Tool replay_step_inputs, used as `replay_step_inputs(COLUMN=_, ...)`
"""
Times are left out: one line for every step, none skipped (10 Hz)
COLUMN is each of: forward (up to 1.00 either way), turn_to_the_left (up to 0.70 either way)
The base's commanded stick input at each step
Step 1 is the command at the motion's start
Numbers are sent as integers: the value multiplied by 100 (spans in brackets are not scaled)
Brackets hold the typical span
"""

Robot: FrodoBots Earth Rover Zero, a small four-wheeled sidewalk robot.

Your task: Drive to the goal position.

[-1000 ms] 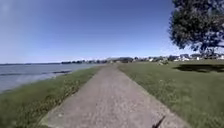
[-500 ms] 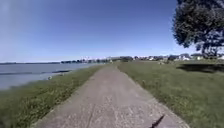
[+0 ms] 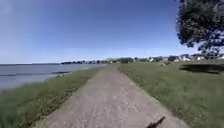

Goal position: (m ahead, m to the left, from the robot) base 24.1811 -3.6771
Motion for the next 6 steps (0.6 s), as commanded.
replay_step_inputs(forward=70, turn_to_the_left=0)
replay_step_inputs(forward=70, turn_to_the_left=0)
replay_step_inputs(forward=70, turn_to_the_left=0)
replay_step_inputs(forward=70, turn_to_the_left=0)
replay_step_inputs(forward=70, turn_to_the_left=0)
replay_step_inputs(forward=70, turn_to_the_left=0)
